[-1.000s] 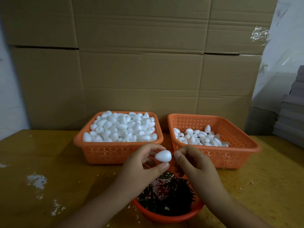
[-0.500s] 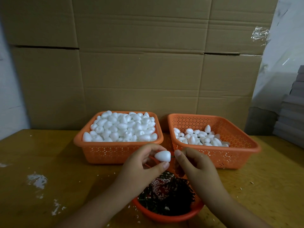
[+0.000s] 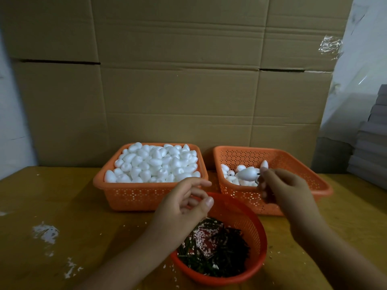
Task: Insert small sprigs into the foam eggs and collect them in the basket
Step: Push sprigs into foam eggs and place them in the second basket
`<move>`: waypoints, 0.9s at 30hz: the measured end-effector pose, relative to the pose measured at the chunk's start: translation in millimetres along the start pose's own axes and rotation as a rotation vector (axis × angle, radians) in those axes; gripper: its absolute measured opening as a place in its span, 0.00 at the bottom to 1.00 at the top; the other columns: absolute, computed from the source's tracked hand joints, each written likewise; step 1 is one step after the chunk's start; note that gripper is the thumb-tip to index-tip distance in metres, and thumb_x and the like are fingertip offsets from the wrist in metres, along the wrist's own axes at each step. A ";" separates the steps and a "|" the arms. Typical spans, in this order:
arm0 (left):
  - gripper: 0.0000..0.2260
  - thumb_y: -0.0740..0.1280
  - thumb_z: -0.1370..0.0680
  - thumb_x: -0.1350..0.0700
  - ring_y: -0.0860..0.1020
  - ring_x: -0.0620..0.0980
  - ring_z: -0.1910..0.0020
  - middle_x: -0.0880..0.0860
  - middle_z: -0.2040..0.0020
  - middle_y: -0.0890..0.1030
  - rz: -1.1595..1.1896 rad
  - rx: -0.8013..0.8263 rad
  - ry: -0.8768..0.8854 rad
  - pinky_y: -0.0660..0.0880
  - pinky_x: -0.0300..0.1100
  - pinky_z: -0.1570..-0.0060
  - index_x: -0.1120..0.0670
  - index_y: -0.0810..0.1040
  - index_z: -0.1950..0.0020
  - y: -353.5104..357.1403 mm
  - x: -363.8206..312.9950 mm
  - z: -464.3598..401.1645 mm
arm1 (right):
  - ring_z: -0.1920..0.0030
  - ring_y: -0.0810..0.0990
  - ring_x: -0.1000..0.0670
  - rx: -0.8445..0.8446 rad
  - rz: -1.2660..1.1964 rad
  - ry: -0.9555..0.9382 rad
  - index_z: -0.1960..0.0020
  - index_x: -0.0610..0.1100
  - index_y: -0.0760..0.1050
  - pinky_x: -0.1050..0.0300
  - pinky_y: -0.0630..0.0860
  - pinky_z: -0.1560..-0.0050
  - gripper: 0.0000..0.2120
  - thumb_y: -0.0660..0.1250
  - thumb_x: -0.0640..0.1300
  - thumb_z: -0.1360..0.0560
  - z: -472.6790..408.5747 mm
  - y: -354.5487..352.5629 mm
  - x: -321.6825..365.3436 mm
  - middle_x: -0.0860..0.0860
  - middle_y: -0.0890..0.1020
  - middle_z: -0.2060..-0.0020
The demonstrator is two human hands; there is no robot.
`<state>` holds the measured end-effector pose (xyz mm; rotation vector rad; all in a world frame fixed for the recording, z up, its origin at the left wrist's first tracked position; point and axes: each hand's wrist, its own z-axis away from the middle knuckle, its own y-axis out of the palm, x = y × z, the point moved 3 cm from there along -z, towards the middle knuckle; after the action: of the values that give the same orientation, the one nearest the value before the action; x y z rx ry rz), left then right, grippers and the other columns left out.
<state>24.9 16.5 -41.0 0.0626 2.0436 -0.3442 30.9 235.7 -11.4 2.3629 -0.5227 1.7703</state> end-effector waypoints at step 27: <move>0.30 0.39 0.22 0.32 0.76 0.41 0.44 0.39 0.46 0.80 -1.295 -0.026 -0.072 0.69 0.44 0.45 0.41 0.79 0.48 -112.5 28.3 -29.1 | 0.67 0.80 0.58 0.329 0.206 -0.111 0.52 0.50 0.81 0.67 0.76 0.64 0.09 0.64 0.39 0.22 16.5 20.8 9.0 0.51 0.84 0.62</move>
<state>-34.9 -86.3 -28.5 -1.3012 1.7537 -1.0674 40.4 209.4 -9.6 2.7294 -0.5424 1.9511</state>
